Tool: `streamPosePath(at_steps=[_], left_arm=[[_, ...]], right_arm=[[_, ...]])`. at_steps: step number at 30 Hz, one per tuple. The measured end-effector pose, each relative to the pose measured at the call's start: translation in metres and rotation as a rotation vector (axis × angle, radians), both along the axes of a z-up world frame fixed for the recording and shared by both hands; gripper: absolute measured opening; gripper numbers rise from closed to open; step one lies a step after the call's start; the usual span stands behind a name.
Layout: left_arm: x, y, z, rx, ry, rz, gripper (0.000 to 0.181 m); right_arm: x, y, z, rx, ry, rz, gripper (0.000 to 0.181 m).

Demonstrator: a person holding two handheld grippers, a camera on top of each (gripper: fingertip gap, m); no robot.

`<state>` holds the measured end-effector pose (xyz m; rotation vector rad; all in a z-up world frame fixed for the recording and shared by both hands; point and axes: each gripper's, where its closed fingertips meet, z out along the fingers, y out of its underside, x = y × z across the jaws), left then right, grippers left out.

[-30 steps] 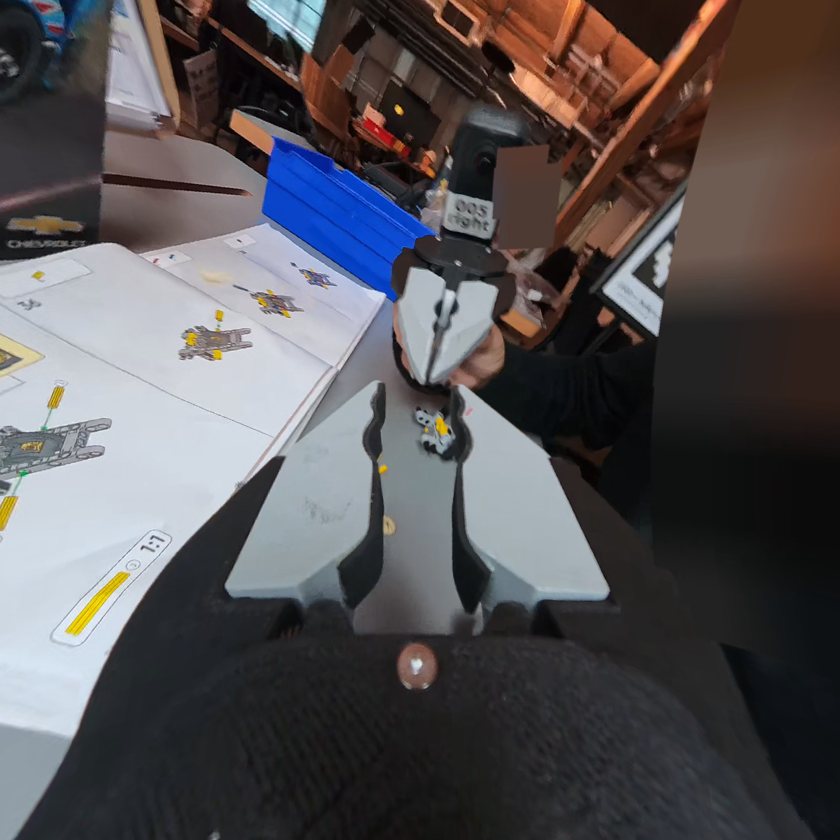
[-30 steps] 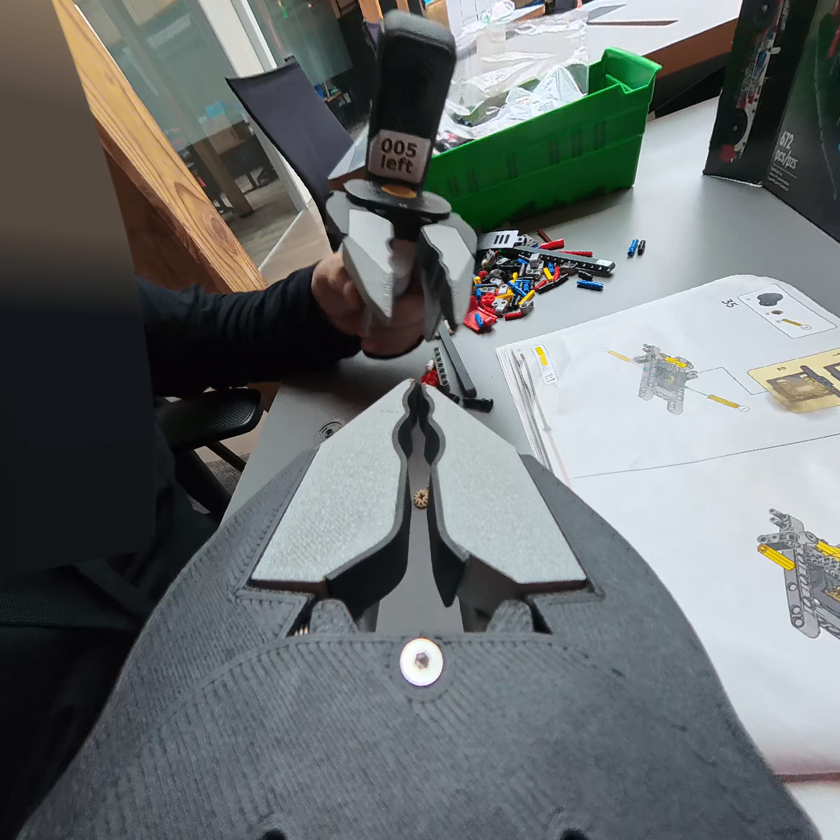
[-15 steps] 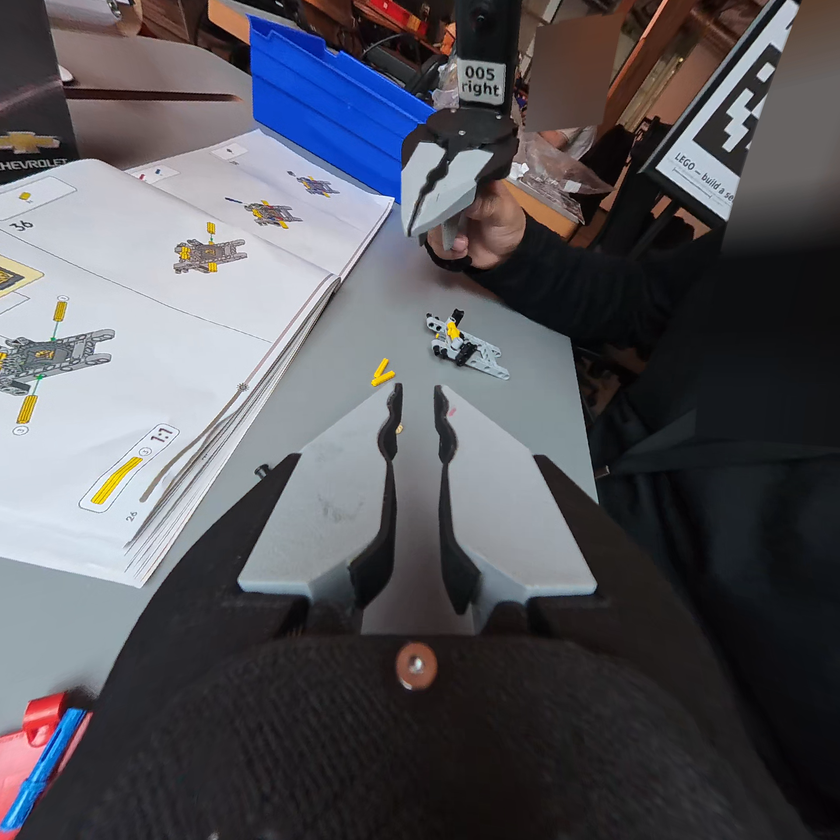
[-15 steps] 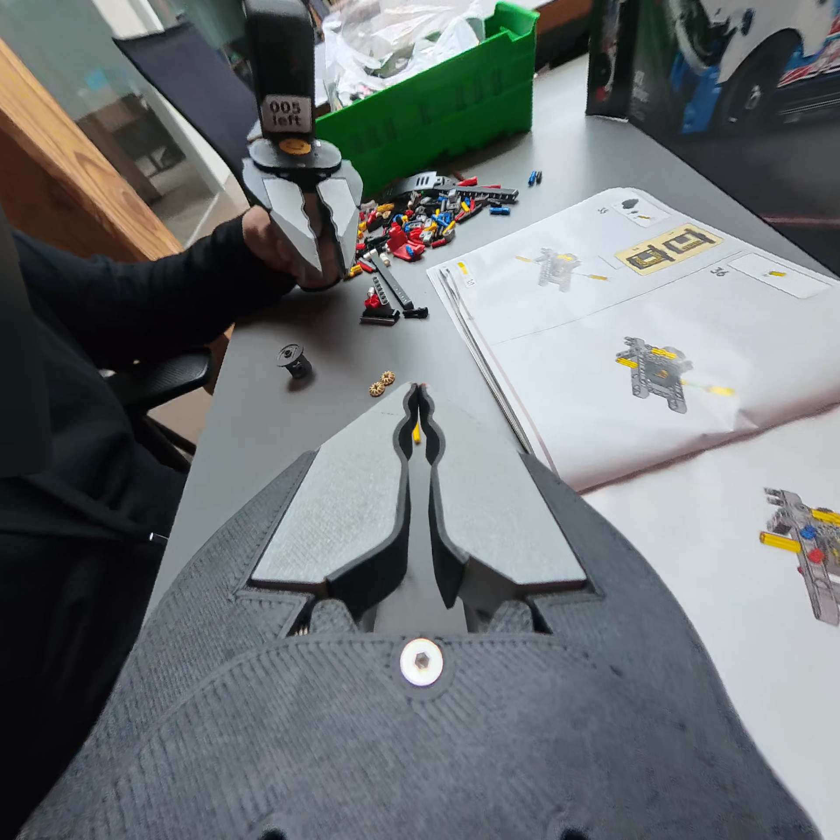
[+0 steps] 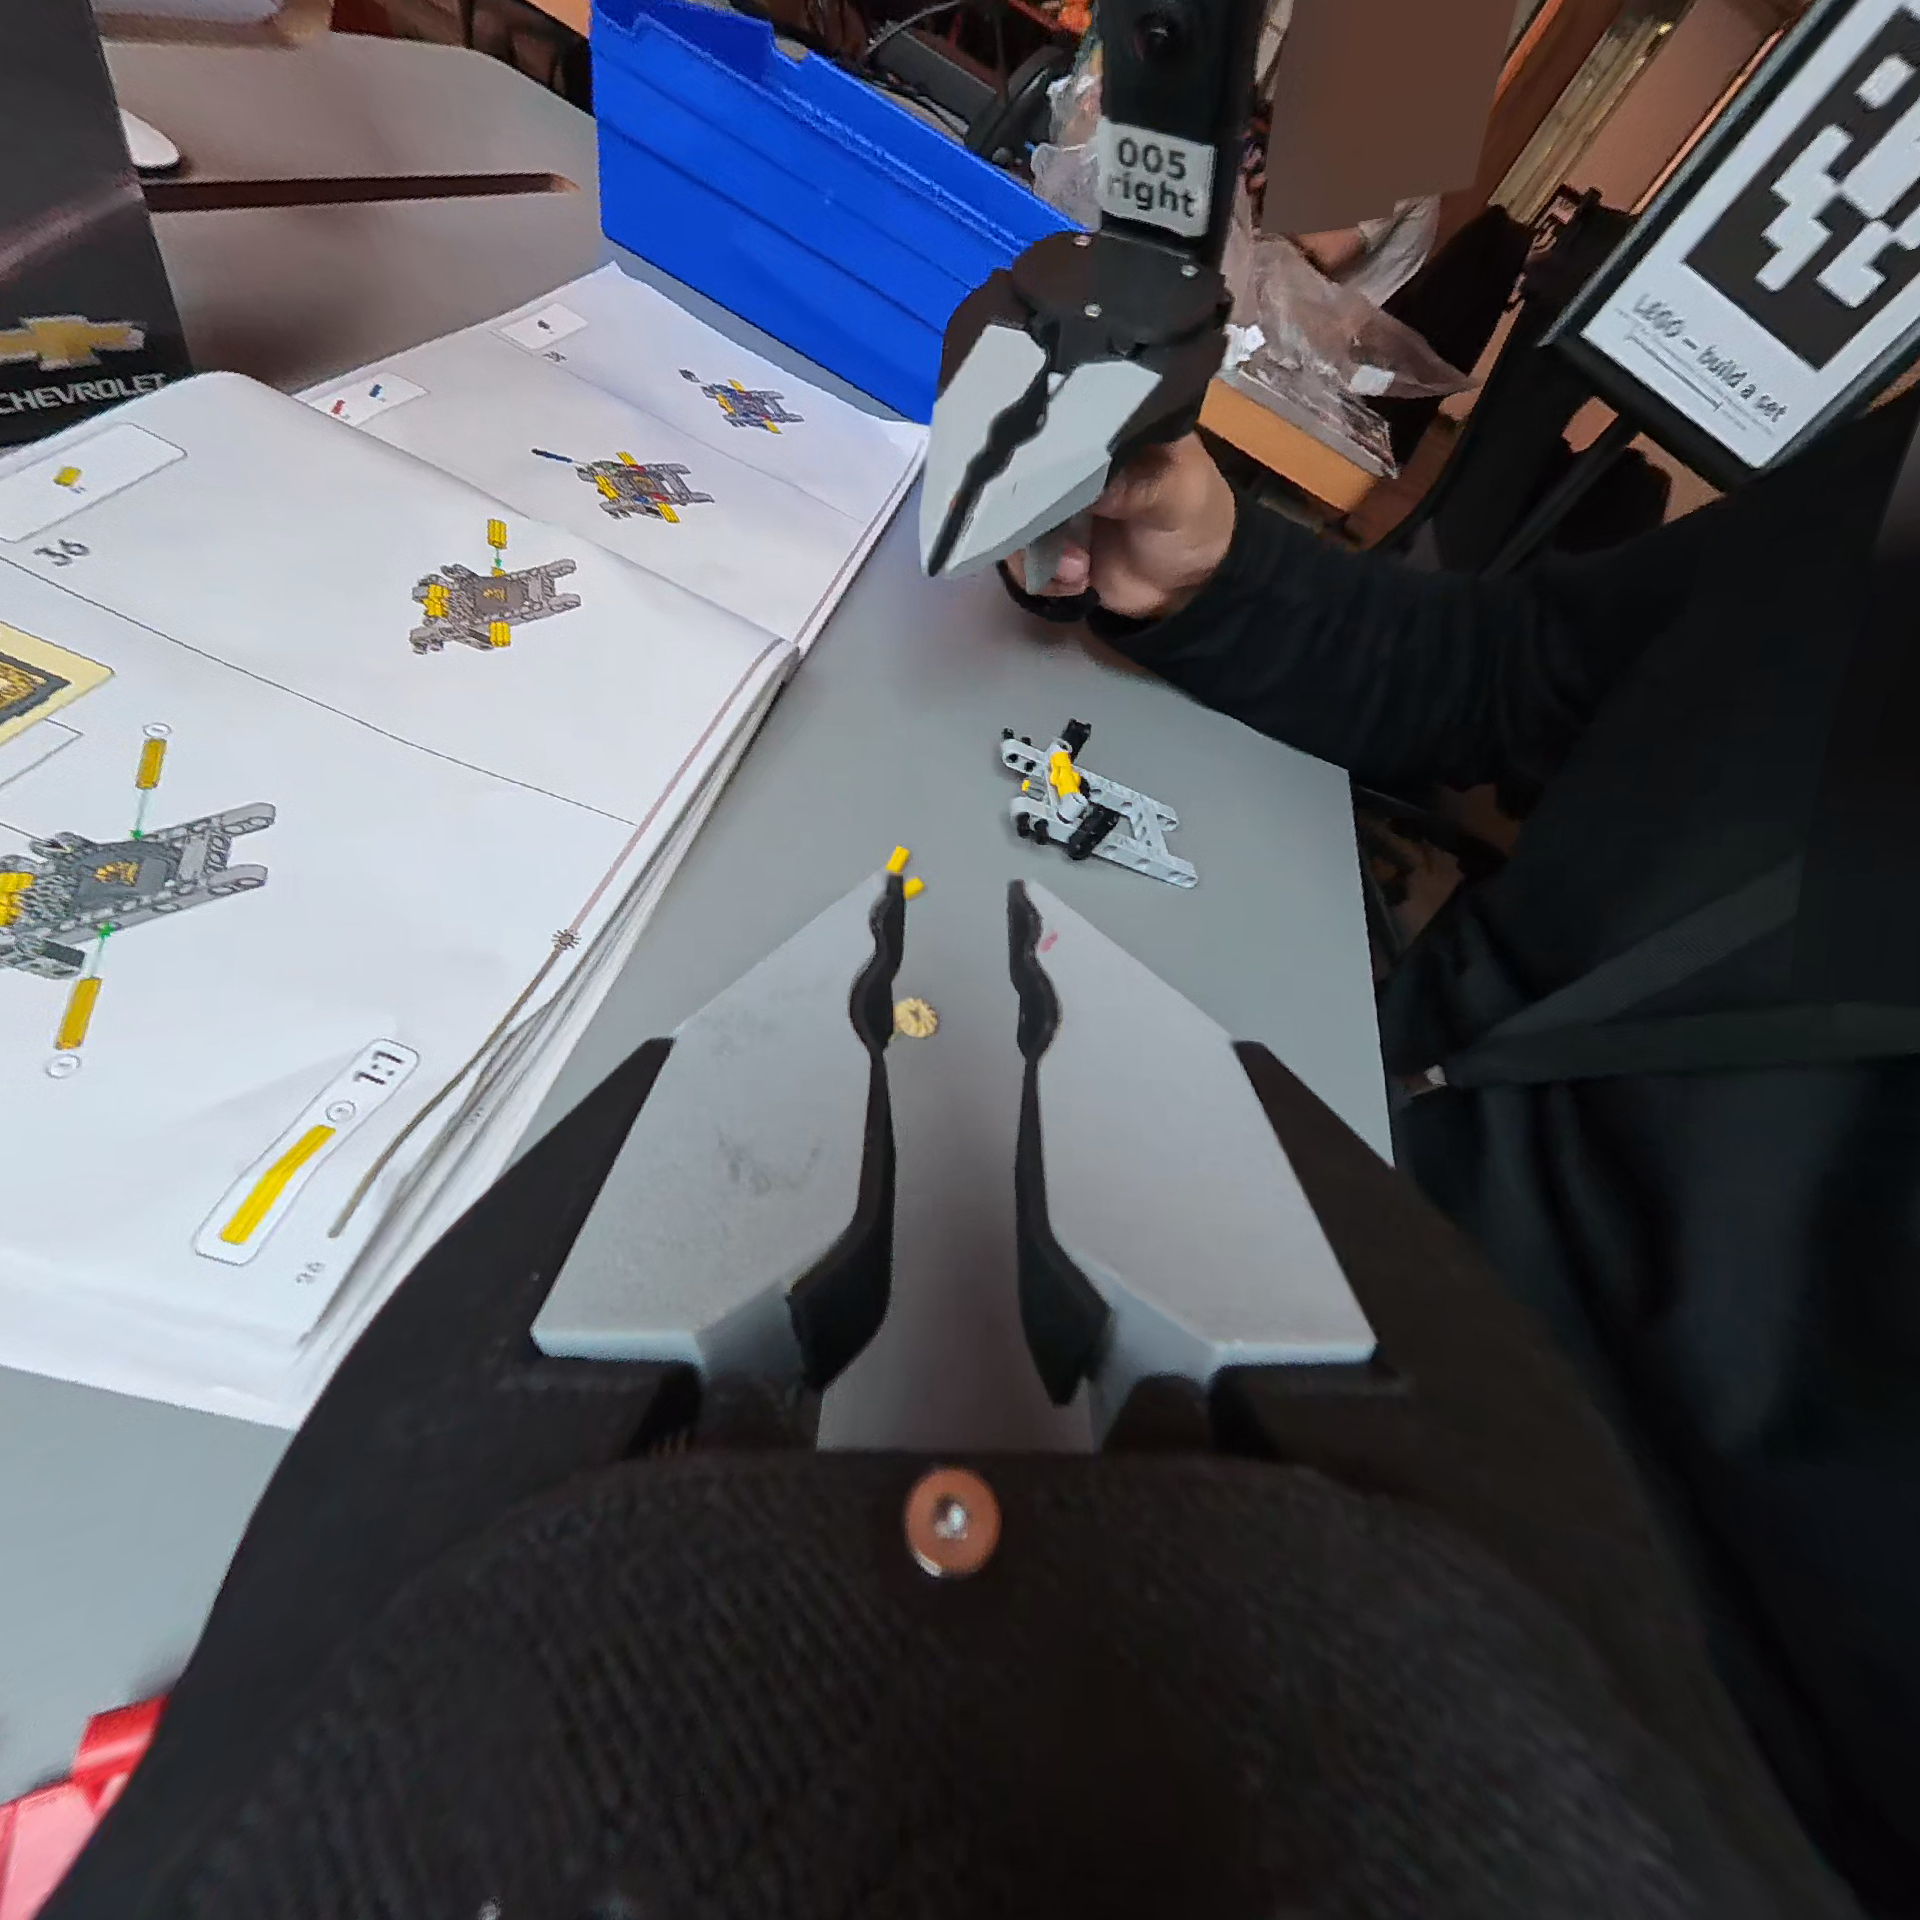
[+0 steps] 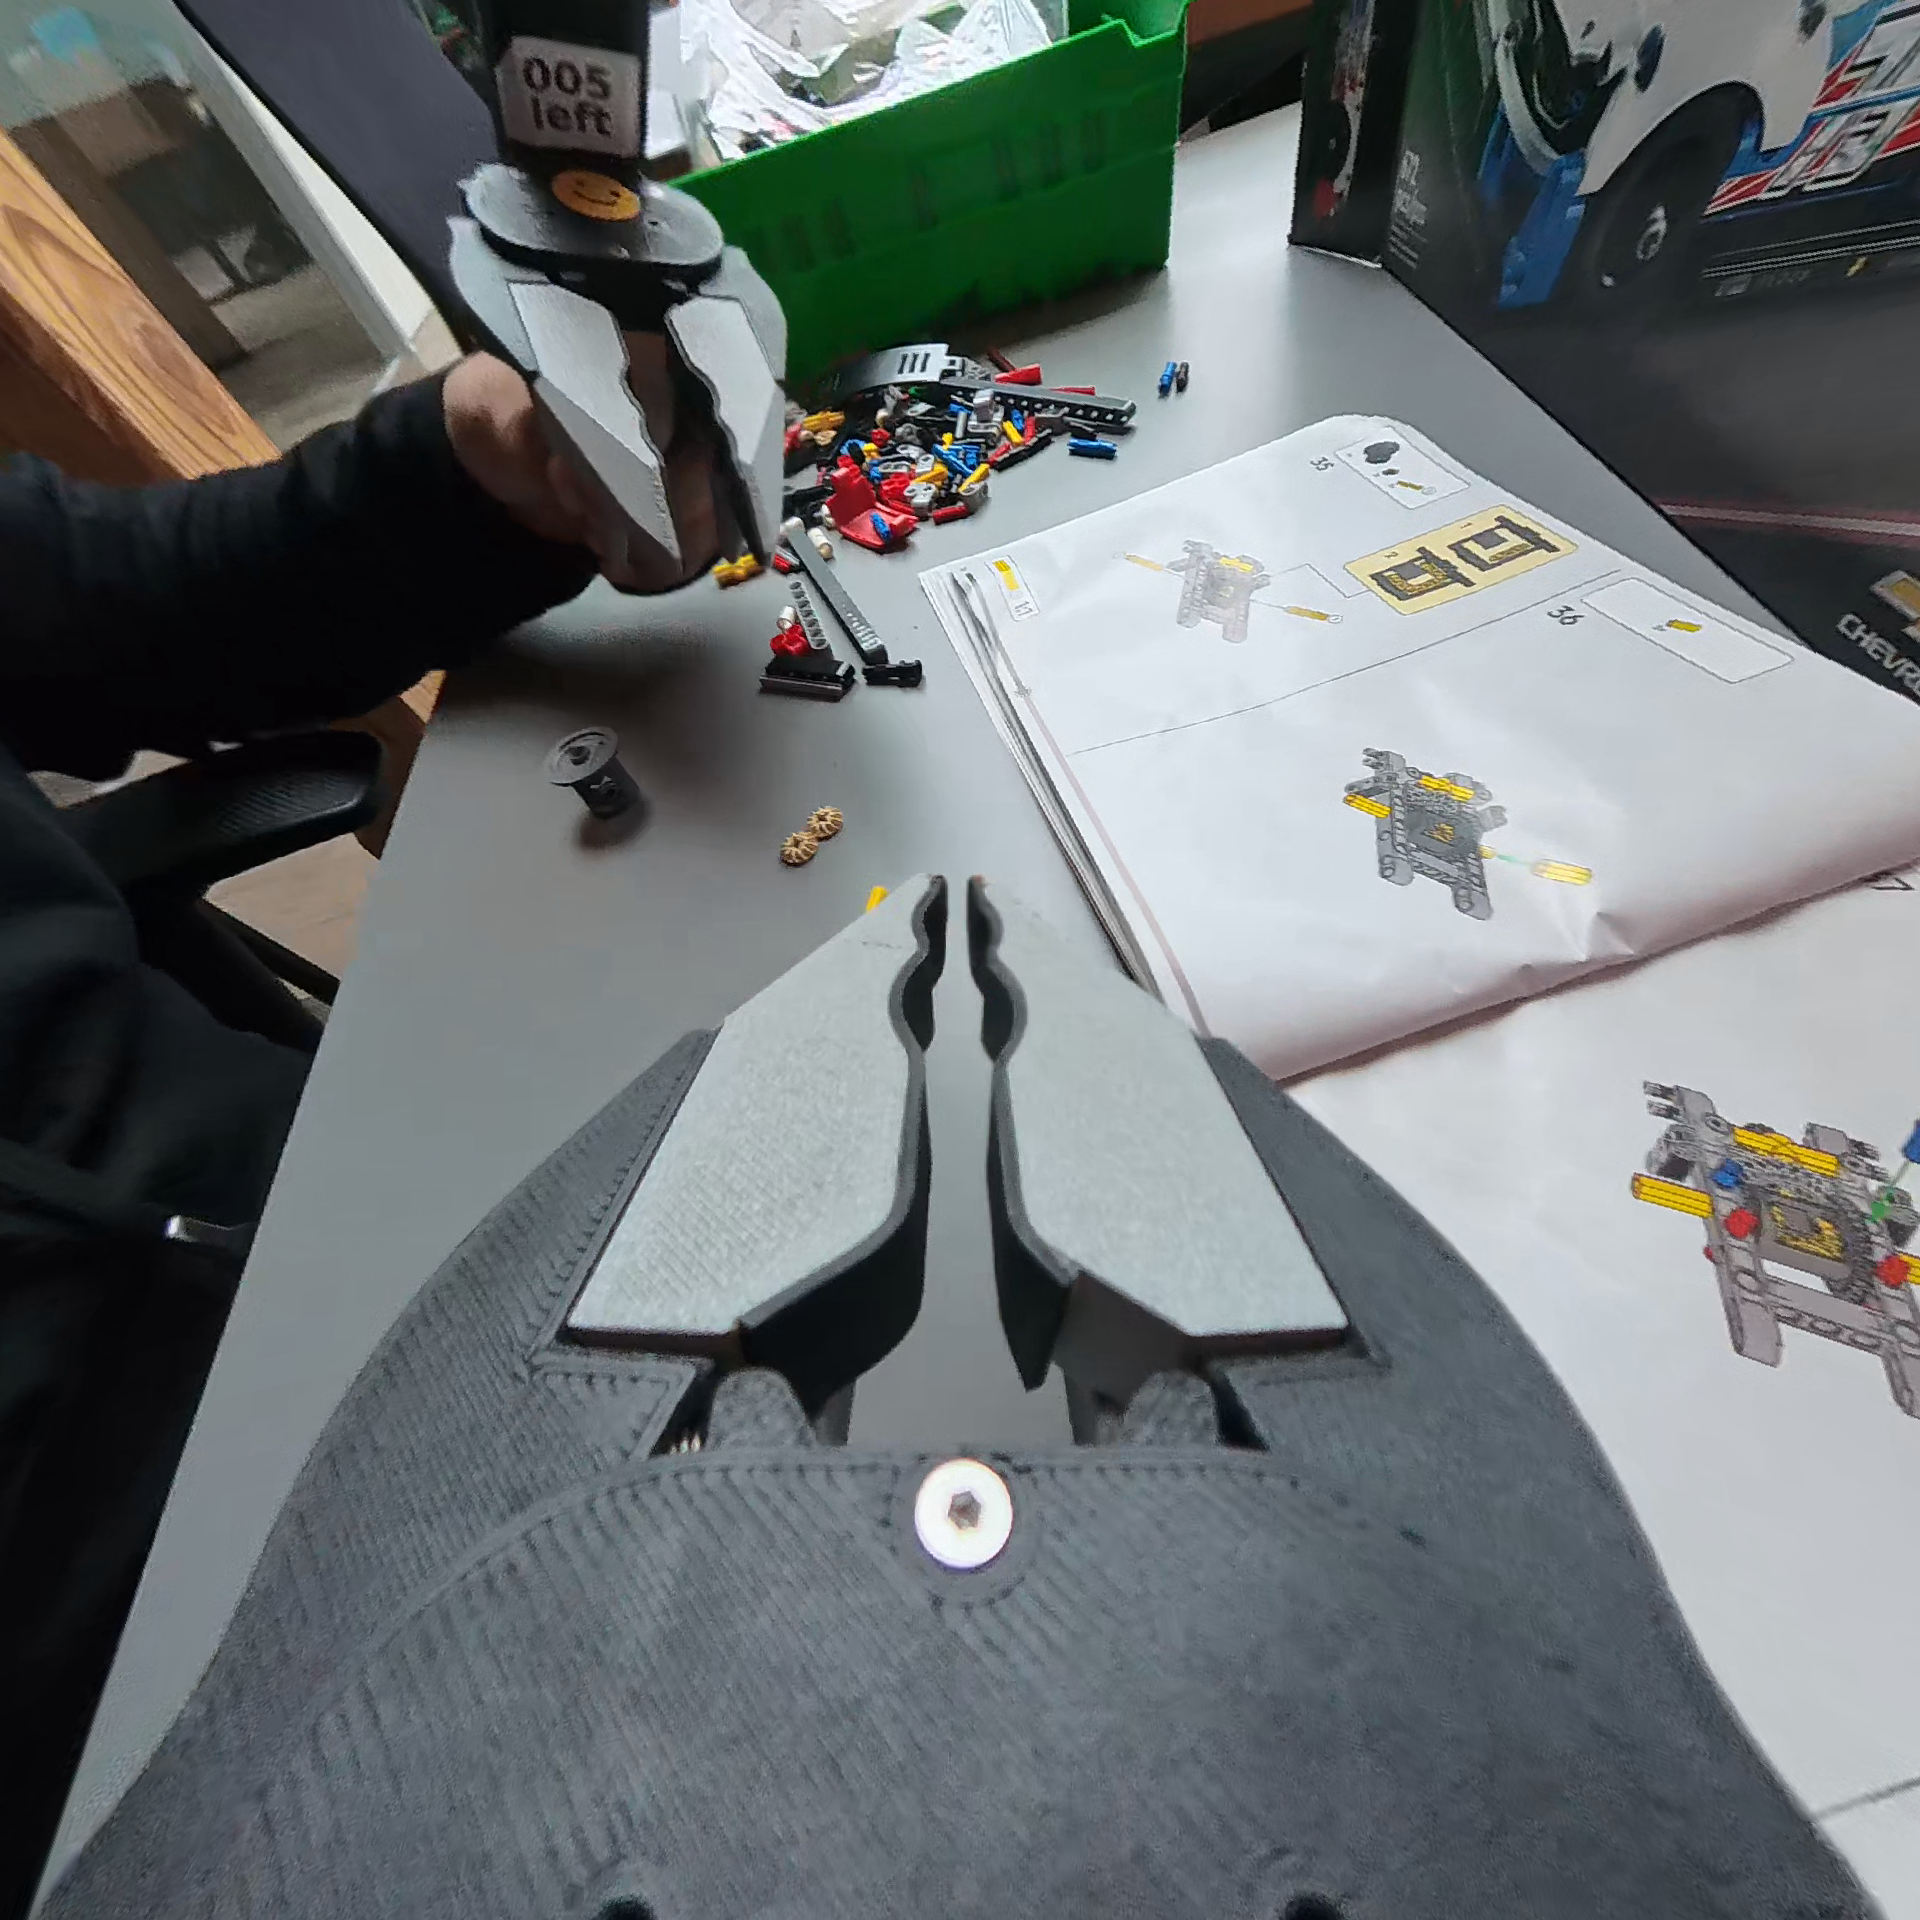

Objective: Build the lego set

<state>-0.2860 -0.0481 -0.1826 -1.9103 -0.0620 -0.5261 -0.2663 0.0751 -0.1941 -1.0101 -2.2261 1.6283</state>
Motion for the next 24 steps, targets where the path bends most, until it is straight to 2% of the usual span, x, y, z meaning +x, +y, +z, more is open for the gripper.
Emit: streamPosePath(at_steps=[2,4,5,9,11,13,15,16,17,19,21,24], left_arm=[[-0.010,0.007,0.001,-0.030,0.036,0.044,0.030],[-0.021,0.015,0.000,-0.090,0.091,0.076,0.043],[-0.027,0.019,-0.004,-0.140,0.126,0.078,0.044],[-0.050,0.030,-0.020,-0.297,0.202,0.086,0.051],[-0.057,0.029,-0.035,-0.390,0.202,0.083,0.064],[-0.060,0.028,-0.047,-0.456,0.207,0.082,0.064],[-0.057,0.028,-0.049,-0.465,0.216,0.087,0.064],[-0.054,0.028,-0.049,-0.468,0.221,0.085,0.064],[-0.050,0.027,-0.048,-0.475,0.230,0.081,0.065],[-0.045,0.025,-0.044,-0.486,0.288,0.090,0.065],[-0.041,0.021,-0.033,-0.477,0.358,0.113,0.064],[-0.034,0.017,0.008,-0.355,0.392,0.182,0.064]], right_arm=[[-0.007,0.008,-0.002,0.041,0.008,-0.047,0.012],[-0.016,0.016,-0.009,0.106,-0.013,-0.086,0.035],[-0.019,0.019,-0.017,0.153,-0.032,-0.087,0.043],[-0.036,0.028,-0.059,0.492,-0.050,-0.082,0.060],[-0.047,0.030,-0.068,0.656,0.041,-0.084,0.054],[-0.049,0.028,-0.069,0.750,0.094,-0.055,0.036],[-0.047,0.024,-0.070,0.797,0.109,-0.022,0.021],[-0.046,0.023,-0.068,0.809,0.133,-0.029,0.006],[-0.046,0.025,-0.063,0.816,0.168,-0.058,0.001],[-0.041,0.030,-0.054,0.787,0.181,-0.099,0.000],[-0.037,0.039,-0.033,0.684,0.182,-0.147,0.000],[-0.038,0.064,0.005,0.478,0.119,-0.262,0.000]])
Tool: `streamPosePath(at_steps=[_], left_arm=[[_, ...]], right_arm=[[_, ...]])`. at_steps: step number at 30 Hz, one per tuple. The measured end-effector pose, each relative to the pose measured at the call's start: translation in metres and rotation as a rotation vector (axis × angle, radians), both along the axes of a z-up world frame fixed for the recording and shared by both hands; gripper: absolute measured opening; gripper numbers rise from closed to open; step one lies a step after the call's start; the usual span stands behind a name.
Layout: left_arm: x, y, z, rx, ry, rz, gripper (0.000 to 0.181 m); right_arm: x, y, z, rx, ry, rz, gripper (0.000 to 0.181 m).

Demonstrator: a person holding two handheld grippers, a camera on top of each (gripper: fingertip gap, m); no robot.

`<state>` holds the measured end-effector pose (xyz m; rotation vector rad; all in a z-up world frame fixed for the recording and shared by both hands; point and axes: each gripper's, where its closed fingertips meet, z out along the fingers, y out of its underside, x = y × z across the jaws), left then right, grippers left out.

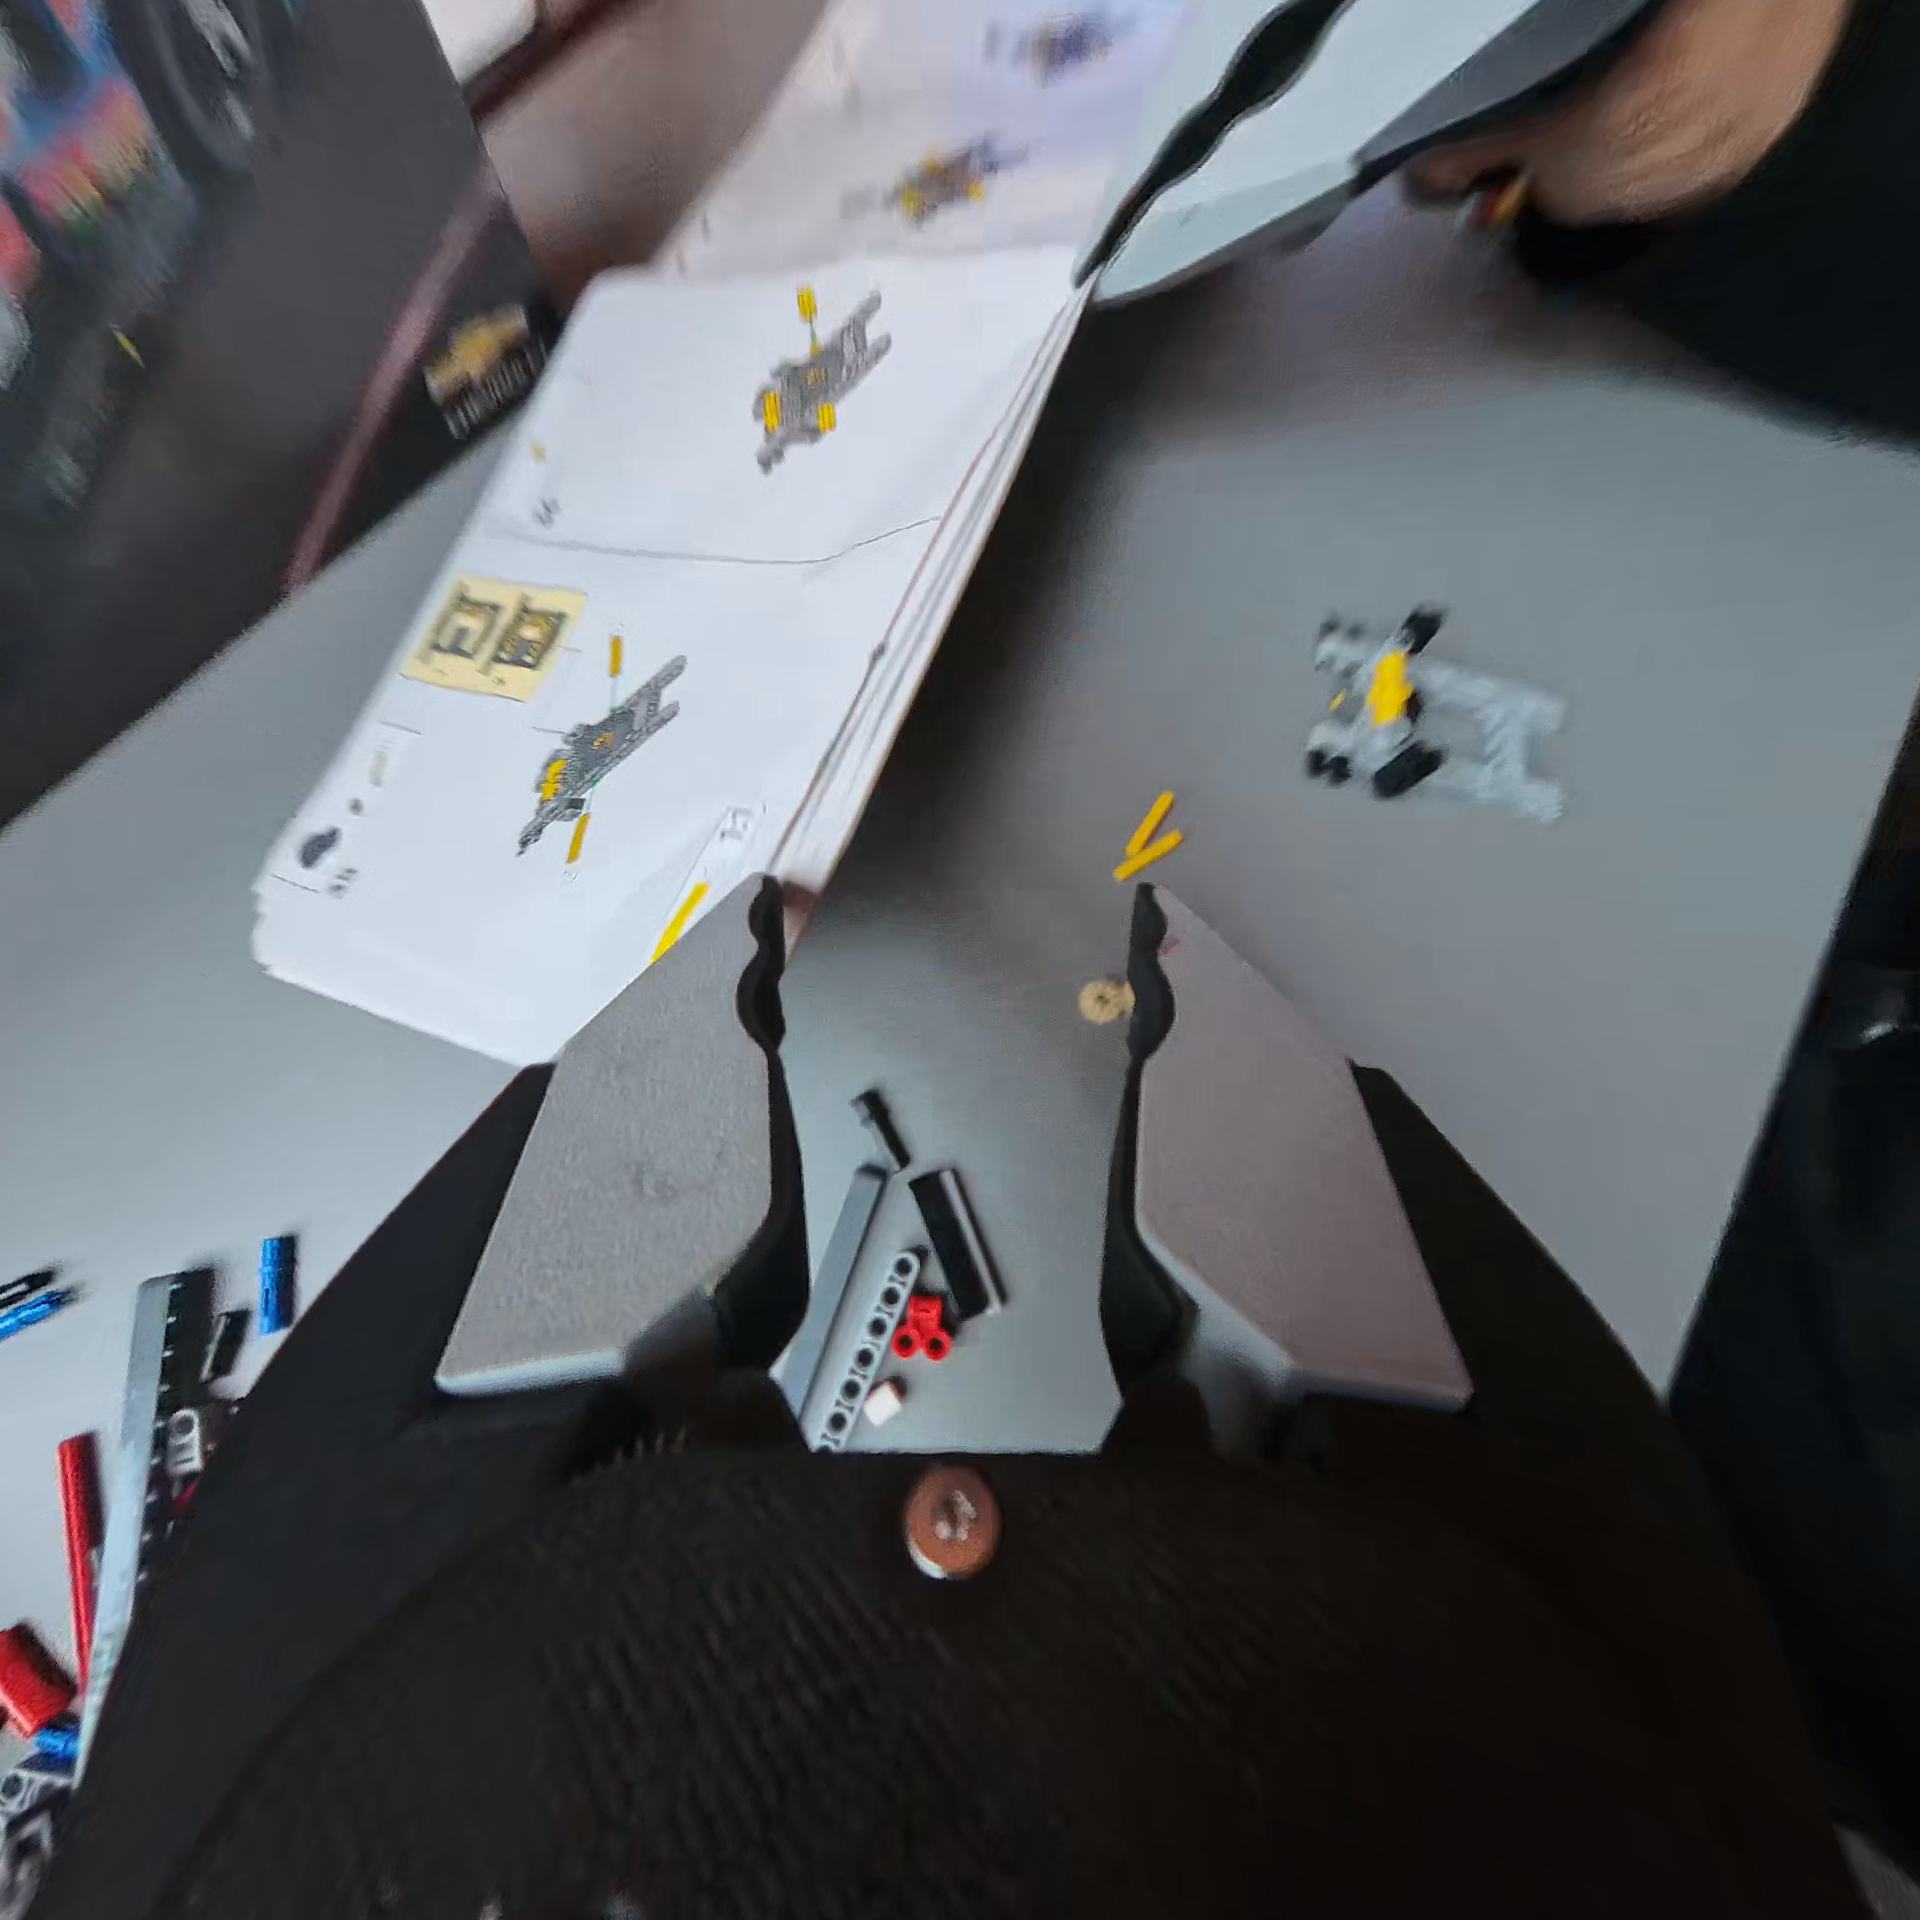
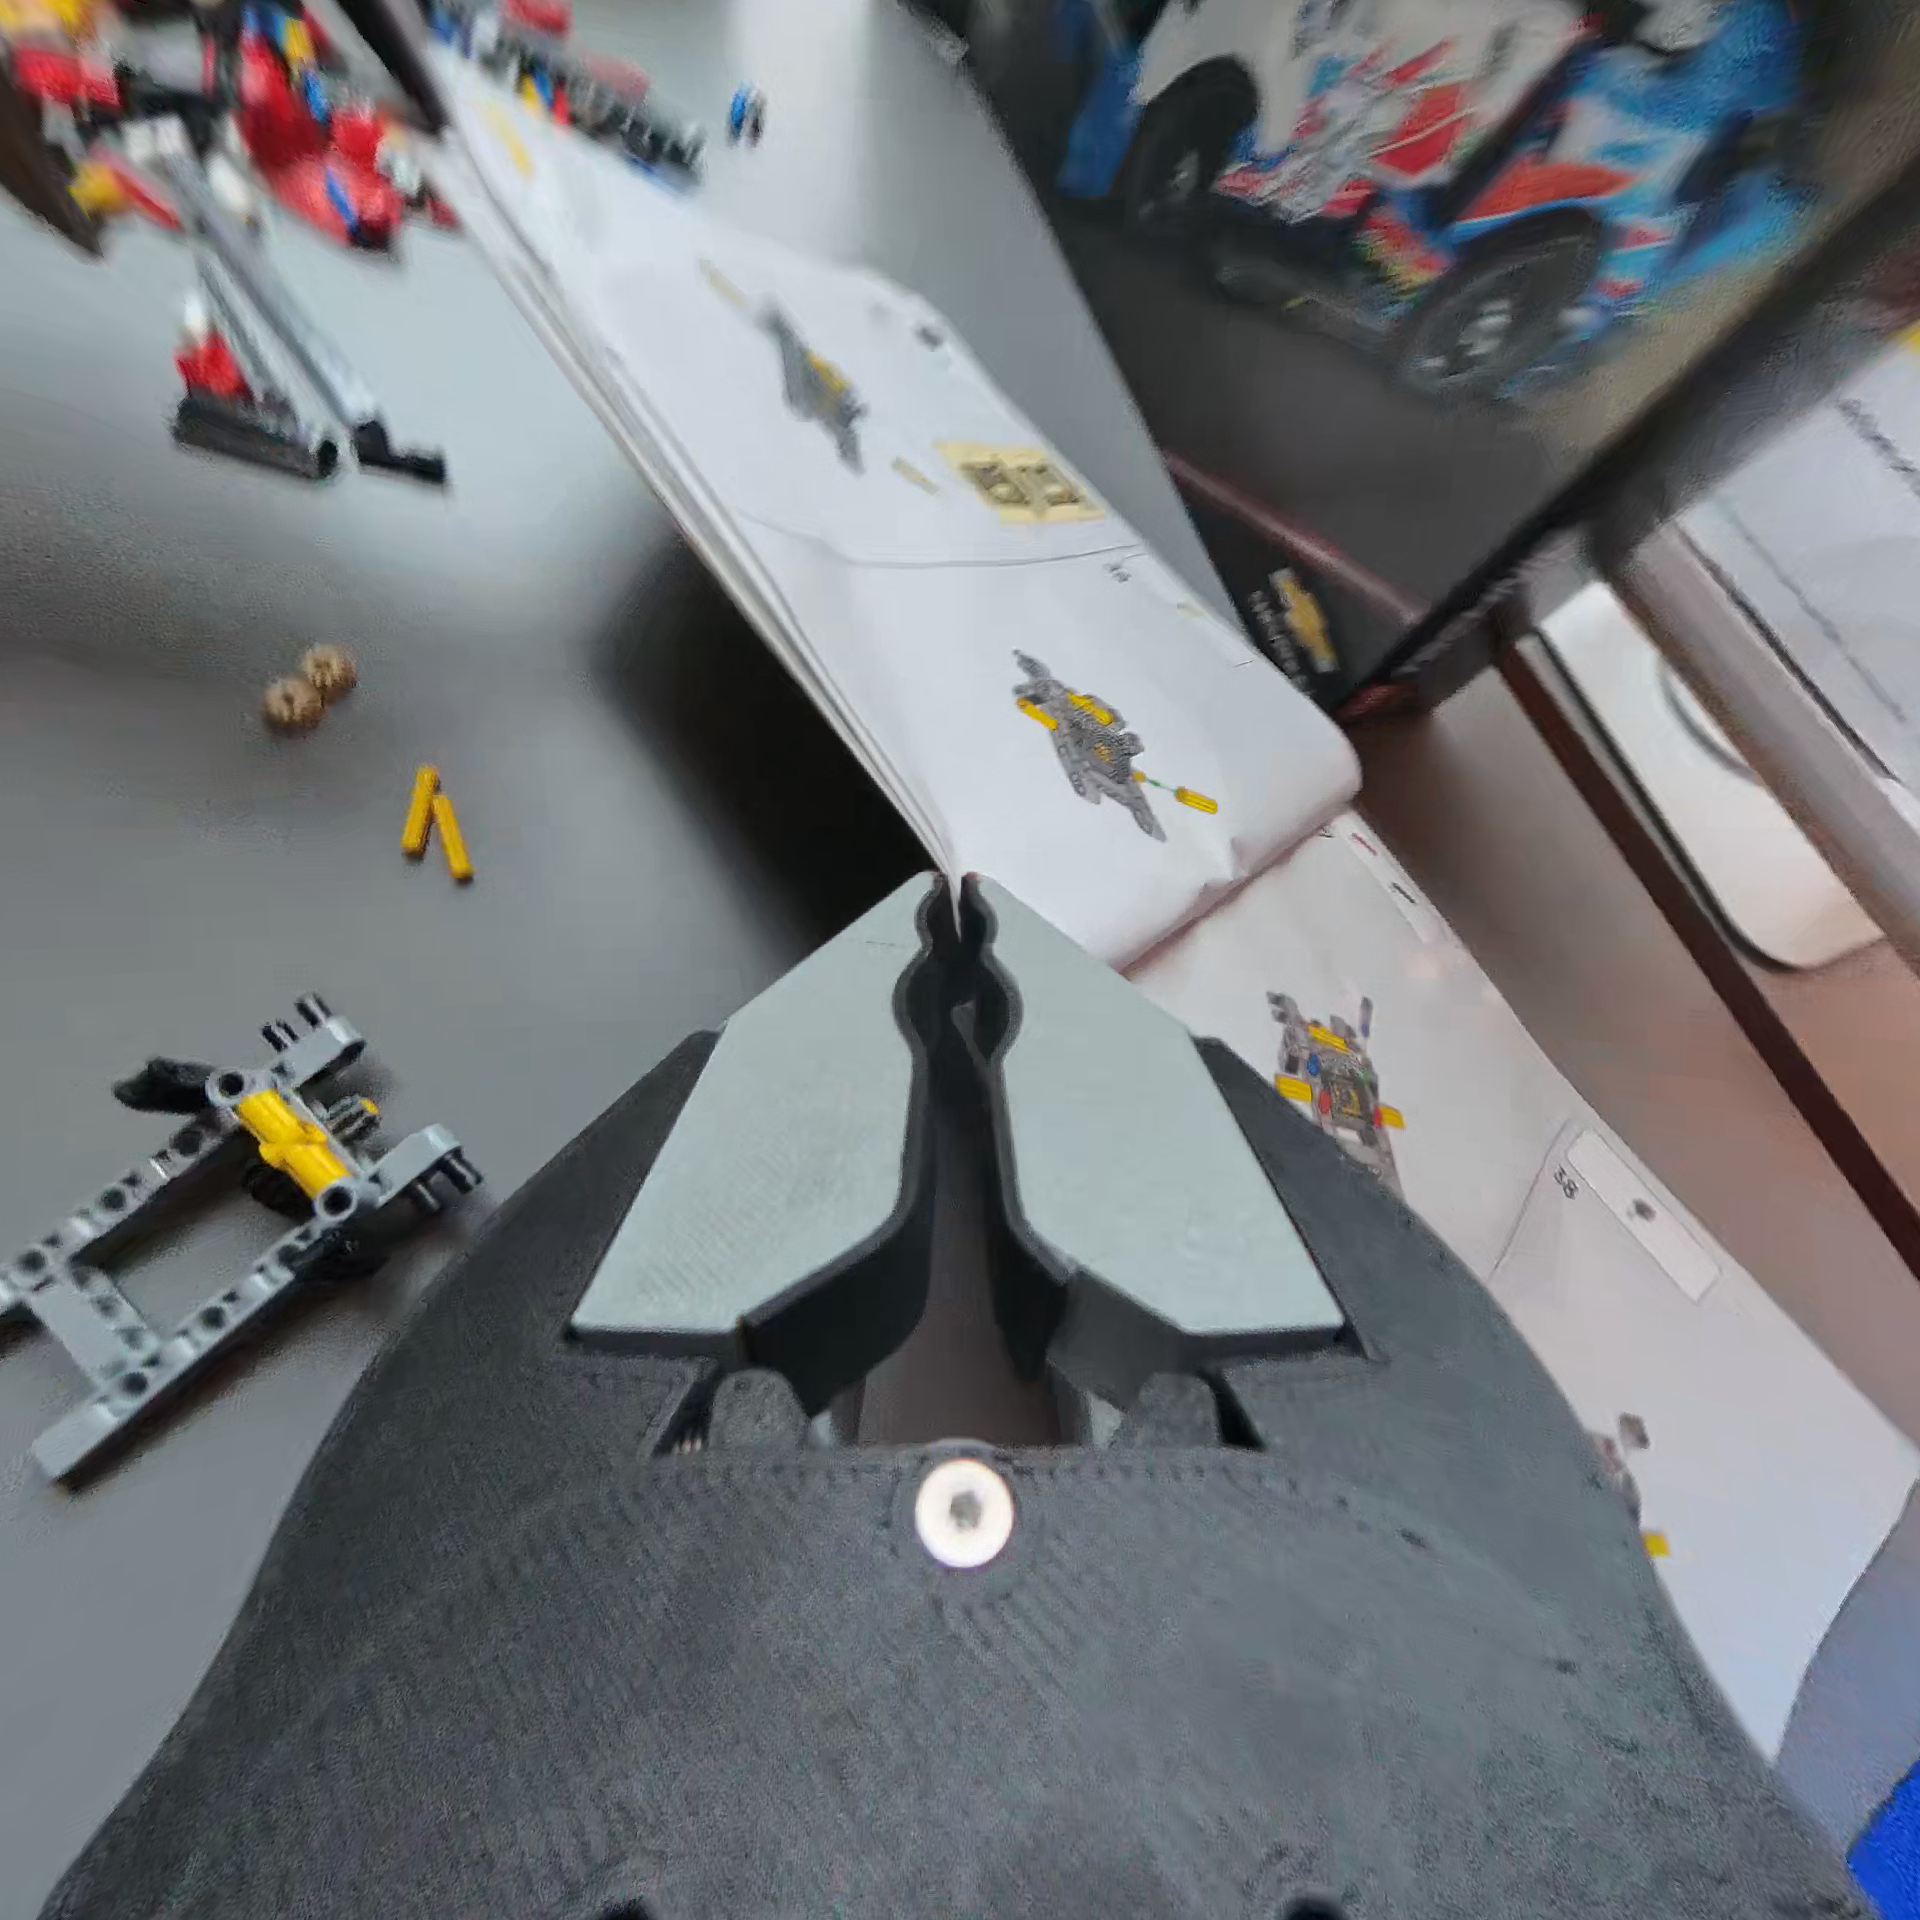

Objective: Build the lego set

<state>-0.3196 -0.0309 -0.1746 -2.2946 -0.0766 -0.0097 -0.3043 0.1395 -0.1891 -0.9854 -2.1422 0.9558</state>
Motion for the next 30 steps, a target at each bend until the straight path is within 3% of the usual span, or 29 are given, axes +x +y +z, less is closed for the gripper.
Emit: streamPosePath(at_steps=[3,5,8,11,16,26,30], left_arm=[[0.008,-0.011,0.055,0.173,0.027,0.029,0.060],[0.011,-0.024,0.077,0.229,0.059,0.045,0.055],[0.009,-0.042,0.086,0.234,0.101,0.085,0.053],[0.011,-0.053,0.074,0.221,0.062,0.097,0.050],[0.013,-0.060,0.046,0.184,-0.002,0.100,0.047],[-0.007,-0.050,-0.011,0.175,-0.132,0.114,0.041],[-0.014,-0.032,-0.038,0.131,-0.158,0.082,0.039]], right_arm=[[-0.004,0.029,0.041,-0.144,0.044,-0.086,0.000],[-0.007,0.044,0.063,-0.183,0.073,-0.127,0.000],[-0.014,0.056,0.082,-0.189,0.109,-0.163,0.000],[-0.015,0.057,0.086,-0.156,0.119,-0.167,0.000],[-0.005,0.031,0.060,-0.117,0.075,-0.101,0.000],[0.024,-0.018,-0.050,-0.091,-0.151,-0.048,0.000],[0.034,-0.031,-0.061,-0.102,-0.213,0.016,0.000]])
